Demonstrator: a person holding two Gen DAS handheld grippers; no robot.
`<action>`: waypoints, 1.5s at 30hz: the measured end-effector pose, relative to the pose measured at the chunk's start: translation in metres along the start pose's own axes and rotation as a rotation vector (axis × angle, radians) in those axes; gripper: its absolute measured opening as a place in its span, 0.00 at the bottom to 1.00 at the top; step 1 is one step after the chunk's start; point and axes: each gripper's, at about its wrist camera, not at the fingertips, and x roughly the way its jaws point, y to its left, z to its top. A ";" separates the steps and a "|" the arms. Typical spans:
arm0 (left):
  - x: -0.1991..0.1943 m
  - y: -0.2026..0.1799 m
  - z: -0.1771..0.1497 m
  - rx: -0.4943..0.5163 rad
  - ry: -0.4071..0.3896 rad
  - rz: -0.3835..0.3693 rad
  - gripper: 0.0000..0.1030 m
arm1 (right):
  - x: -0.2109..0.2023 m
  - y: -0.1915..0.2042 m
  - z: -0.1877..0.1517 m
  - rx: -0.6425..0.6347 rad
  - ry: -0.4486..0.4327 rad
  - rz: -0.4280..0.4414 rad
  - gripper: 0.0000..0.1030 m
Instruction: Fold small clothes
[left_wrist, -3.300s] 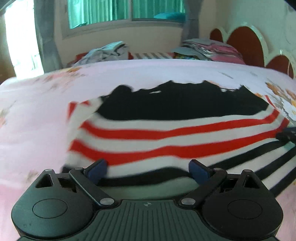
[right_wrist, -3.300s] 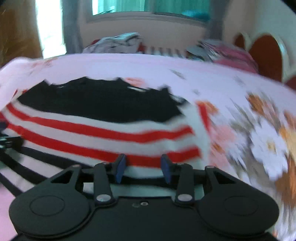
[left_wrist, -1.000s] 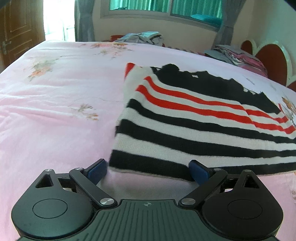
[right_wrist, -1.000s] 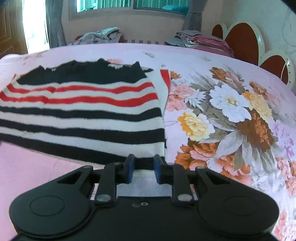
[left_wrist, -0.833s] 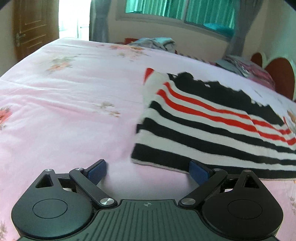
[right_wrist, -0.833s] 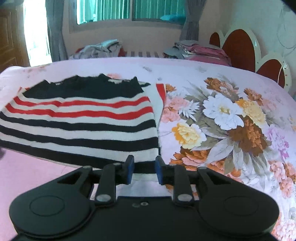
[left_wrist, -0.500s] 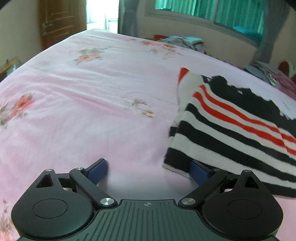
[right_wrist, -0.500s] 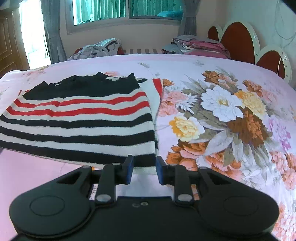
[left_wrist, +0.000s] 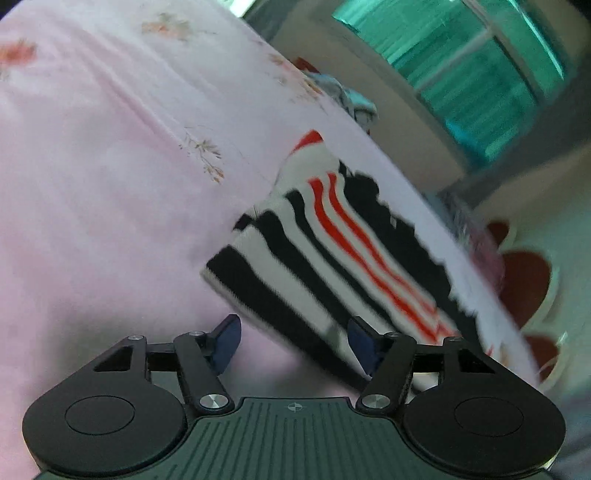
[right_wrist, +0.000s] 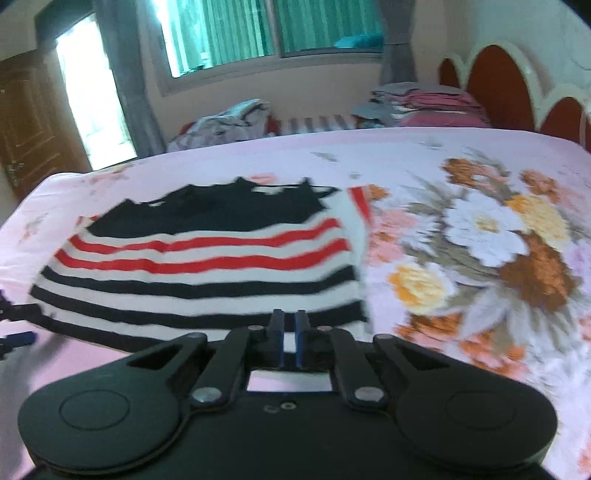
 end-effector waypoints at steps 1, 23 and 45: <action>0.004 0.004 0.003 -0.035 -0.008 -0.015 0.62 | 0.004 0.005 0.003 -0.005 0.002 0.006 0.04; 0.041 0.027 0.012 -0.206 -0.099 -0.141 0.15 | 0.114 0.097 0.040 -0.122 0.161 0.088 0.03; -0.004 -0.048 0.015 0.032 -0.186 -0.061 0.15 | 0.124 0.089 0.048 -0.154 0.196 0.146 0.03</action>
